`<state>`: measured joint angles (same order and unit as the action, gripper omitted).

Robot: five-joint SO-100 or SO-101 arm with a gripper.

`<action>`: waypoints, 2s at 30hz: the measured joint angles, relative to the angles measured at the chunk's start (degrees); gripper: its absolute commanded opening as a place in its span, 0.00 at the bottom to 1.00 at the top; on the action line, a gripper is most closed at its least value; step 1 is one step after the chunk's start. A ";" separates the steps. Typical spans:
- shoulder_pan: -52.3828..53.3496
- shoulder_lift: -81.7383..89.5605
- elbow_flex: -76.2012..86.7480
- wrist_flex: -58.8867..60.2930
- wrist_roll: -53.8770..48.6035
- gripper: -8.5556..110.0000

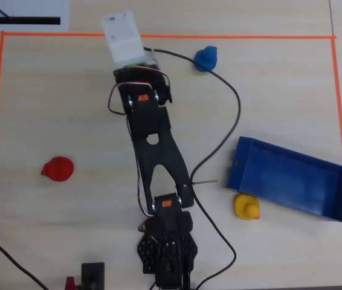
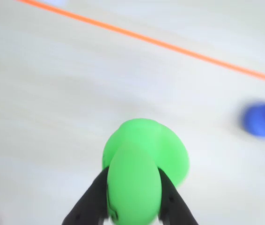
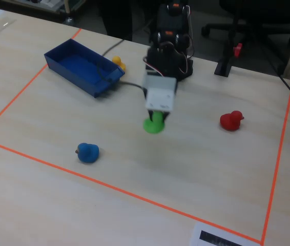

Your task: Grasp green duck and put it into box.

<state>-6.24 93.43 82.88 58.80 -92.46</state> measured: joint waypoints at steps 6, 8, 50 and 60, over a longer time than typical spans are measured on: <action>16.17 15.21 14.41 -1.67 -3.78 0.07; 23.12 19.07 19.34 -3.87 -6.50 0.07; 75.85 14.59 36.91 -24.79 -23.99 0.14; 76.73 13.62 36.91 -26.63 -24.96 0.29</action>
<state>70.49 107.05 119.79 32.17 -117.42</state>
